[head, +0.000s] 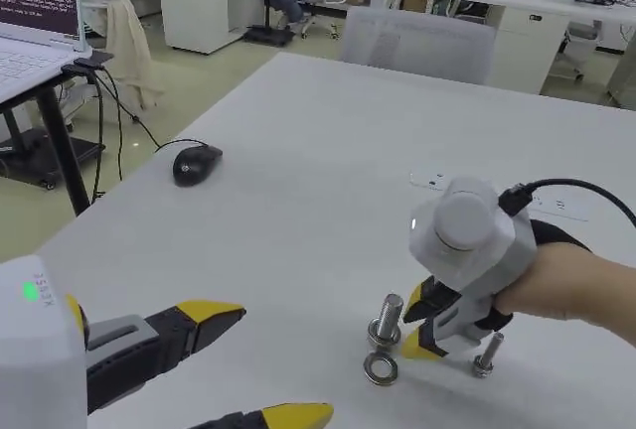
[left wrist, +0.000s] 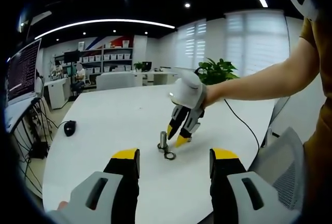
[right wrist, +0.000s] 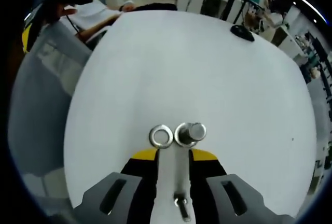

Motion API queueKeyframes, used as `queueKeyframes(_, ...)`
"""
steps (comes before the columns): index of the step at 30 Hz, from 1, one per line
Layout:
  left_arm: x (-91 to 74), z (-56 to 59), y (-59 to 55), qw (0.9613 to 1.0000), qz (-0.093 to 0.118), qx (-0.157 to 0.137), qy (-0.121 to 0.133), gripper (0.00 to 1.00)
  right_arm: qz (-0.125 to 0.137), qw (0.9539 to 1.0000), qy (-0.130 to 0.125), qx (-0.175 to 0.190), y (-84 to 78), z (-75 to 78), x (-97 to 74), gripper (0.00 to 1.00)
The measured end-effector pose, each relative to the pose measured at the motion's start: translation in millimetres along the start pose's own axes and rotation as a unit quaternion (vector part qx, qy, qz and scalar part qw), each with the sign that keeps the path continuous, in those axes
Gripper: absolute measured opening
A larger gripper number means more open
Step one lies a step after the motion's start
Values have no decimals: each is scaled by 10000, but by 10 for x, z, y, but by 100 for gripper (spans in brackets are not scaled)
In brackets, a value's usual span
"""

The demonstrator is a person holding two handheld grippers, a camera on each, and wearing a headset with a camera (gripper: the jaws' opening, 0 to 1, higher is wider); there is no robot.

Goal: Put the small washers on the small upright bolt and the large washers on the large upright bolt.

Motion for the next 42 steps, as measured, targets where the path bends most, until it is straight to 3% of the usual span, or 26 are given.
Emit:
queueKeyframes(8, -2, 40, 23, 10000, -17, 79, -54, 53, 147, 9992, 77, 357, -121, -143, 84, 24)
queueKeyframes(20, -40, 44, 17, 10000, -48, 56, 11, 53, 142, 9980, 172, 594, -75, -124, 290, 29)
queueKeyframes(27, -46, 29, 10, 10000, -51, 14, 56, 53, 226, 9984, 188, 475, 2, -169, 317, 30)
queueKeyframes(35, -19, 34, 33, 10000, -44, 35, 10, 53, 204, 9993, 316, 83, 143, -252, 355, 29)
queueKeyframes(42, -54, 13, 17, 10000, -32, 16, 41, 53, 211, 9990, 381, -141, 145, -269, 356, 27)
Point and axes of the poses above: the centre of the closed fingertips' face, and the gripper's own axes: x roughly forward along the fingers, z roughly to its right, y roughly out of its top, the point moved 10 cm from there along -x, roughly backward along the fingers, and after that the axes turned 2 degrees about -z, right-handed, at the moved point
